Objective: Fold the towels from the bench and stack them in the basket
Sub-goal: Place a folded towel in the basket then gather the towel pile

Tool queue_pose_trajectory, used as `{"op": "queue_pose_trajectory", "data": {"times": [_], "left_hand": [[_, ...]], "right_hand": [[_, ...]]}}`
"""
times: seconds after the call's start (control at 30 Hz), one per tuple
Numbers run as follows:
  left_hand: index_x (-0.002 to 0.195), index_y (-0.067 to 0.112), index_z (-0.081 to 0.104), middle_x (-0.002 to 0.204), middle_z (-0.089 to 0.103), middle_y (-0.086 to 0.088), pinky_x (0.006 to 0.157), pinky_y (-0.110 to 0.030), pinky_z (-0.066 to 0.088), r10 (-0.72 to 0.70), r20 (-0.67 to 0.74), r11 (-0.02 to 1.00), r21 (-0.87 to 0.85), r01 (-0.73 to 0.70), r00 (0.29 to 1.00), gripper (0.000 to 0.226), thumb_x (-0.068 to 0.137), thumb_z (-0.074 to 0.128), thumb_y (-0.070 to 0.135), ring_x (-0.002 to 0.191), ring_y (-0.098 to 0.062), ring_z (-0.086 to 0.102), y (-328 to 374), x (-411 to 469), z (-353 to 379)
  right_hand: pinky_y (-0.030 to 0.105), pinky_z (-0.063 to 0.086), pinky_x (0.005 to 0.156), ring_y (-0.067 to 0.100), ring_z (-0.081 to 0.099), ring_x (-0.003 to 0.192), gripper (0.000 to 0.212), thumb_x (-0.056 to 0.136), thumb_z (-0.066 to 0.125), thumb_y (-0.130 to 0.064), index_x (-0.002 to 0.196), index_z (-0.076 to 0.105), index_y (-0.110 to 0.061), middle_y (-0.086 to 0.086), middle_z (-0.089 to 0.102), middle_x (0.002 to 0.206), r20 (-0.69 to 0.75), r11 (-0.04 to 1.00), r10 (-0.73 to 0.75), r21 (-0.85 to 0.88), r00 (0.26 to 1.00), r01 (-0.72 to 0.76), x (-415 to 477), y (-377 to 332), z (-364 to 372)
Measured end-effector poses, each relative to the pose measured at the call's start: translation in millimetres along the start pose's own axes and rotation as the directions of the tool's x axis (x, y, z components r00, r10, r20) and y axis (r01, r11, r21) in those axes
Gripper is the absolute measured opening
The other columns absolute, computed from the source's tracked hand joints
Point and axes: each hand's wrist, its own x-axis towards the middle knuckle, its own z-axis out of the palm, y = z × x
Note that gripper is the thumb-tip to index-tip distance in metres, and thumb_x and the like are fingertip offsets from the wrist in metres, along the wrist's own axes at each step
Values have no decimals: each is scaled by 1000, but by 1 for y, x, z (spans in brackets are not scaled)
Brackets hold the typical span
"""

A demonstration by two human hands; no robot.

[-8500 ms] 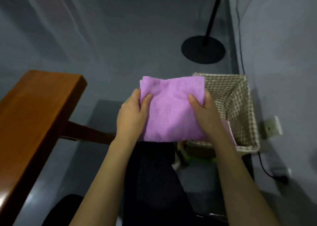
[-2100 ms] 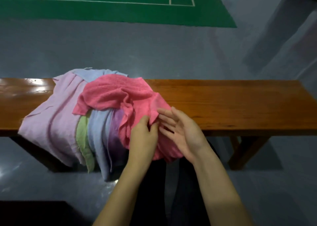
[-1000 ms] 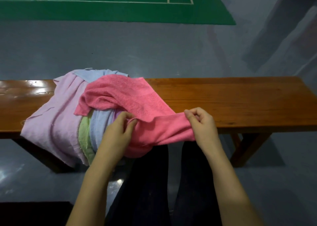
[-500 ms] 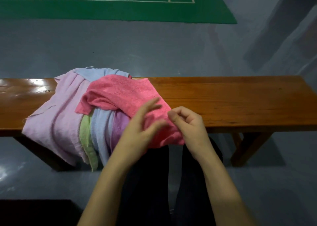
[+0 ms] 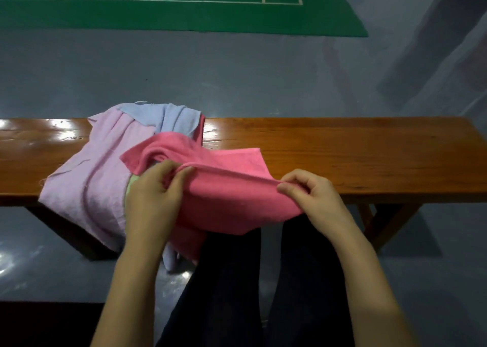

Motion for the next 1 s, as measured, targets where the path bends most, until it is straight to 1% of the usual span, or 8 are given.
{"op": "queue_pose_trajectory", "data": {"times": [0.13,0.23,0.33,0.43,0.5,0.57,0.8,1.0], "left_hand": [[92,16,69,92,66,-1,80,-32,42,-7,85,993,118,-4,996,10,86,67,25,90,-26,59,-8,6,-1],[119,33,60,114,60,21,89,-7,35,85,313,982,-186,-27,946,40,85,67,13,99,10,55,17,-3,6],[119,45,54,107,65,22,88,-8,41,174,498,932,-361,21,849,43,85,68,24,94,11,58,37,-17,21],[86,31,67,75,64,14,71,-21,44,211,465,955,-287,-79,860,16,78,60,42,72,2,56,40,-23,31],[73,23,63,67,60,14,63,-20,41,220,400,950,-297,-101,890,22,79,58,44,62,2,52,35,-21,30],[71,24,62,68,60,15,61,-13,38,202,339,957,-269,-111,919,16,82,63,35,62,4,52,28,-16,24],[88,20,71,83,63,10,77,-26,41,62,181,998,-5,-62,982,9,86,67,27,84,-13,59,-6,-2,3],[120,39,53,119,59,24,96,-5,34,294,486,912,-401,-89,823,41,86,64,20,113,14,50,41,-17,24]], "right_hand": [[13,38,67,-5,51,69,15,89,64,-15,75,63,-19,-15,60,70,-64,994,-86,67,994,90,-4,-4,12],[12,40,69,-5,52,71,20,88,64,-12,72,62,-24,-16,60,69,-27,976,-132,170,991,135,-4,-18,29],[11,41,69,-5,55,69,18,87,64,-8,73,64,-19,-13,62,67,45,955,-150,264,988,133,-2,-30,36],[20,42,66,5,54,65,12,83,71,-14,72,66,-16,2,64,63,77,952,-126,289,989,99,-2,-30,36],[31,35,61,17,45,62,19,75,78,-31,74,66,-17,21,56,63,91,973,-77,225,993,55,-3,-23,33],[32,30,60,16,39,60,30,66,82,-41,72,67,-16,12,50,61,87,991,-36,131,996,25,-4,-17,27],[15,41,67,-3,55,72,9,82,73,-23,76,69,-17,-7,67,76,0,1000,-25,13,1000,25,-5,-12,1],[25,46,70,3,58,72,8,83,70,-14,76,67,-15,-7,65,72,77,974,-124,198,989,107,-3,-31,26]]}}
